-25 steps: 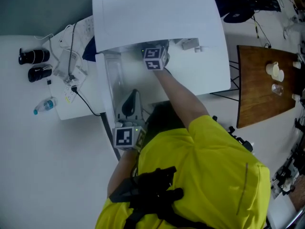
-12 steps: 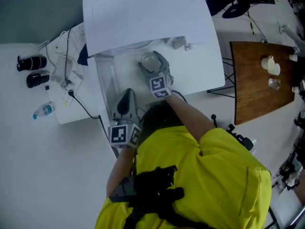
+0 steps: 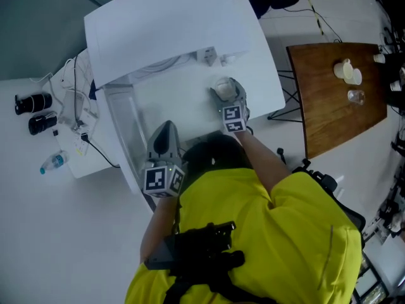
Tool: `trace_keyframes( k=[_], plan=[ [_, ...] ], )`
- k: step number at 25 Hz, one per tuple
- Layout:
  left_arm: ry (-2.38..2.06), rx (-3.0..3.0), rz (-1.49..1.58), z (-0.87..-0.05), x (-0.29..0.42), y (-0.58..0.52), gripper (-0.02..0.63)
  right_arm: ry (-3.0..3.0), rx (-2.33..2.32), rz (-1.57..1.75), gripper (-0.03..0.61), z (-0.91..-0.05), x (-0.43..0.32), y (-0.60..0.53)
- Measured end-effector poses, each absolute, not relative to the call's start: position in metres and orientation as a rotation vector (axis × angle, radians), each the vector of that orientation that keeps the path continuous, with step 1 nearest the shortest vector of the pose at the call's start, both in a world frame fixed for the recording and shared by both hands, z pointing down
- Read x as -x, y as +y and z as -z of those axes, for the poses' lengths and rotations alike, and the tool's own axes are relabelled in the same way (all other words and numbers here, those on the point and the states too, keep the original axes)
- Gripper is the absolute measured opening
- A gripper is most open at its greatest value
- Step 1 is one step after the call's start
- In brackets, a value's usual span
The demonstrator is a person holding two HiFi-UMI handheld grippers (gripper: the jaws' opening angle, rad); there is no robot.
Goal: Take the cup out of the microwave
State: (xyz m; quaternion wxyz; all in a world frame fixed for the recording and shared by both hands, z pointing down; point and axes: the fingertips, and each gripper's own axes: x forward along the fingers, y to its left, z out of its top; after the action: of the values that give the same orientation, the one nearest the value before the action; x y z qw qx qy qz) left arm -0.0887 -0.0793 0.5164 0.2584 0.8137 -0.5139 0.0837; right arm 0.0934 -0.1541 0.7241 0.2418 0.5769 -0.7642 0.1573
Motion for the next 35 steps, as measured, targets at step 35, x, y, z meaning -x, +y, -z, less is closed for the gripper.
trace_keyframes(
  k=[35],
  plan=[
    [-1.428,-2.223,-0.232,-0.498,0.059,-0.079,0.005,-2.106,-1.731,-0.679,0.404,-0.667,-0.241,-0.087]
  ],
)
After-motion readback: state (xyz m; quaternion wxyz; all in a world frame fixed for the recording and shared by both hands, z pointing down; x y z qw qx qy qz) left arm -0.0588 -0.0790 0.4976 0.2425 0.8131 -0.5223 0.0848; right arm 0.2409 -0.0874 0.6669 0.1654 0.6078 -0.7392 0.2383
